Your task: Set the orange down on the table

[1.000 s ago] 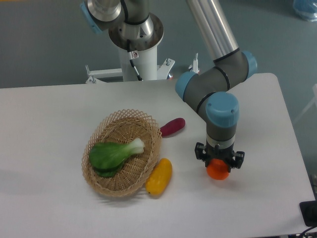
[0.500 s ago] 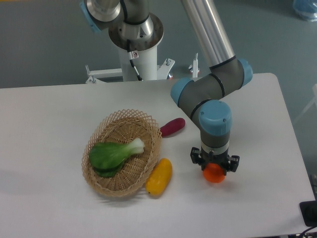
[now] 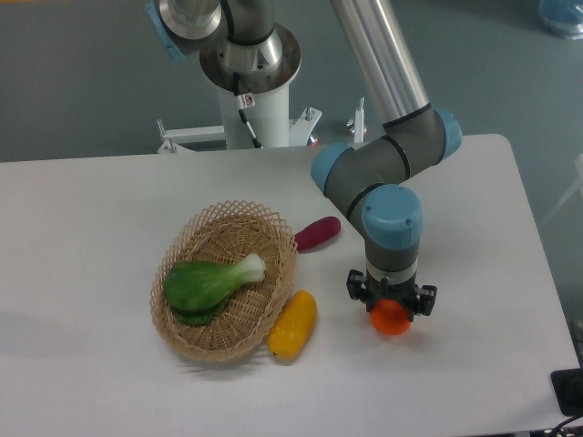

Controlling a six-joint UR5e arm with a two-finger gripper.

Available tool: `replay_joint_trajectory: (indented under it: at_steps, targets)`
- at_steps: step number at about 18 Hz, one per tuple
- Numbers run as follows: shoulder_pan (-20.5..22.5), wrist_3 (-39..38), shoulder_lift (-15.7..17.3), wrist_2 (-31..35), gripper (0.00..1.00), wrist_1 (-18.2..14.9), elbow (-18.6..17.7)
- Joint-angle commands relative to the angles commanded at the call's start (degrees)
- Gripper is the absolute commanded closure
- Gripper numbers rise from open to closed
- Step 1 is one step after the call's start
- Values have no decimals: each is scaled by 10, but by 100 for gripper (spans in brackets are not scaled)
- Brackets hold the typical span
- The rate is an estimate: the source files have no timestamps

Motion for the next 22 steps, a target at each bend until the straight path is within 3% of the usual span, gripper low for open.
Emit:
replay_joint_trajectory:
  at_steps: [3,13,22]
  targets:
    - [0,1,4,0,1,0,4]
    - [14,15,32,-10,0,-8,35]
    - [33,35,47,-22,0,-9,32]
